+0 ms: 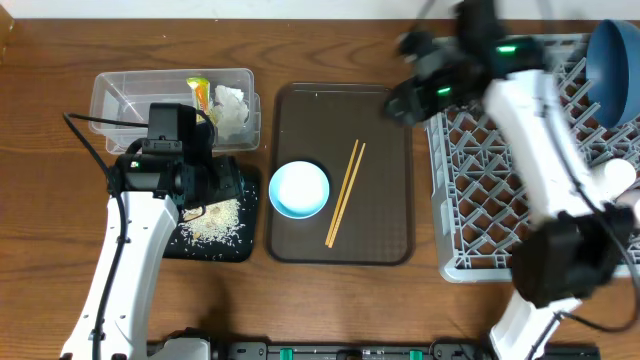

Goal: Sort waste into correct bins and load items into the dishwasher rack
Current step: 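Reach the right gripper to the light-blue bowl and grasp it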

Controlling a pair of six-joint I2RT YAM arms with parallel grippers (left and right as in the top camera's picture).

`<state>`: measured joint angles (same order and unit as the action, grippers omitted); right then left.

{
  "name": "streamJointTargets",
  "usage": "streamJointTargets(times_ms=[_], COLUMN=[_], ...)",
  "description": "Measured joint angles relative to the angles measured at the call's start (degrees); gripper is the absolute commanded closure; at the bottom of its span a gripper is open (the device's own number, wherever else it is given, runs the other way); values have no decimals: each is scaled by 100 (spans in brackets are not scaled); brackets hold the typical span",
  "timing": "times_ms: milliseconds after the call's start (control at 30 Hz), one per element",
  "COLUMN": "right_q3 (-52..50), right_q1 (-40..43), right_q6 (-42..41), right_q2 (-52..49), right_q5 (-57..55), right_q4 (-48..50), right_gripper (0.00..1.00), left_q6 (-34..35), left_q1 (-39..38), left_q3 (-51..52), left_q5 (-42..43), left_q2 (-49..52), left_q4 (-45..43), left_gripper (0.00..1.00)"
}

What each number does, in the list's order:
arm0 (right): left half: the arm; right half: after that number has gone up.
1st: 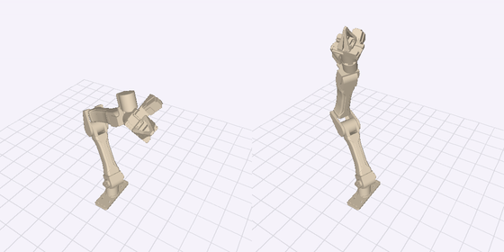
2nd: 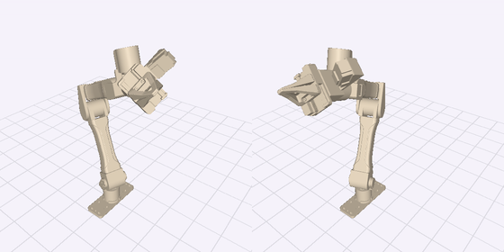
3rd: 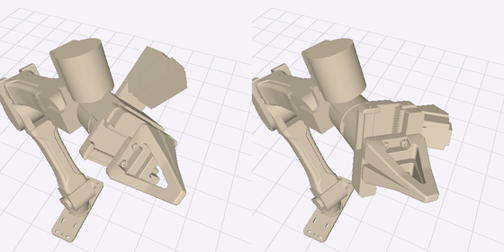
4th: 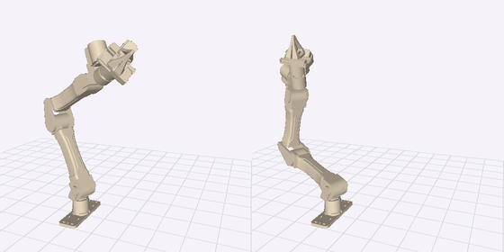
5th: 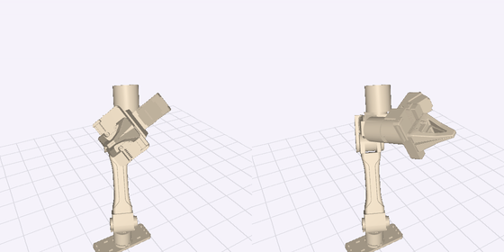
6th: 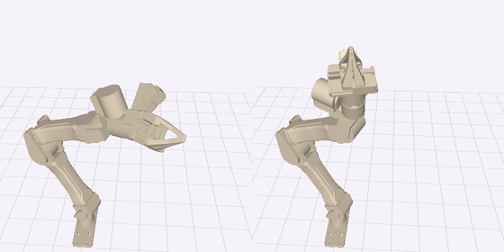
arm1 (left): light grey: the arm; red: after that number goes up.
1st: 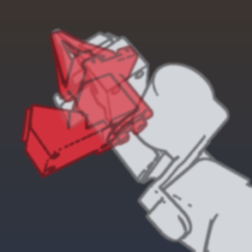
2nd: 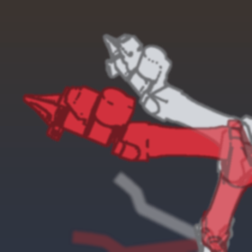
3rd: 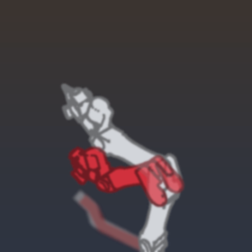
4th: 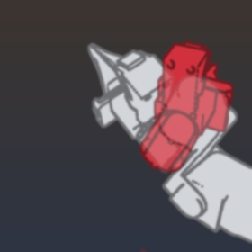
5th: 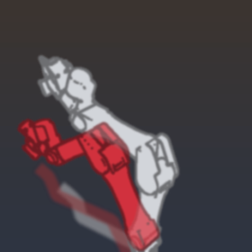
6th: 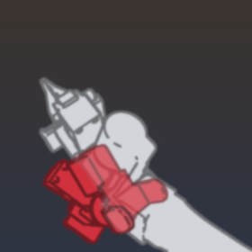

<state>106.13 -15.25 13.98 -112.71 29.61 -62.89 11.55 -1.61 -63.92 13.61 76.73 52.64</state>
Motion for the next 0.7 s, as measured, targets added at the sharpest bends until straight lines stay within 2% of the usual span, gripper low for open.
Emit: streamJointTargets(times_ms=[433,700], right_q3=[-2,-2], right_q1=[-1526,-1971], right_q6=[-675,-1226], right_q2=[-1143,-1547], right_q5=[-815,-1300], right_q4=[-55,229], right_gripper=[48,68], left_q6=[0,-2], left_q1=[0,-2], left_q3=[-2,0], left_q5=[-256,-310], left_q2=[0,0], left_q4=[92,94], left_gripper=[43,43])
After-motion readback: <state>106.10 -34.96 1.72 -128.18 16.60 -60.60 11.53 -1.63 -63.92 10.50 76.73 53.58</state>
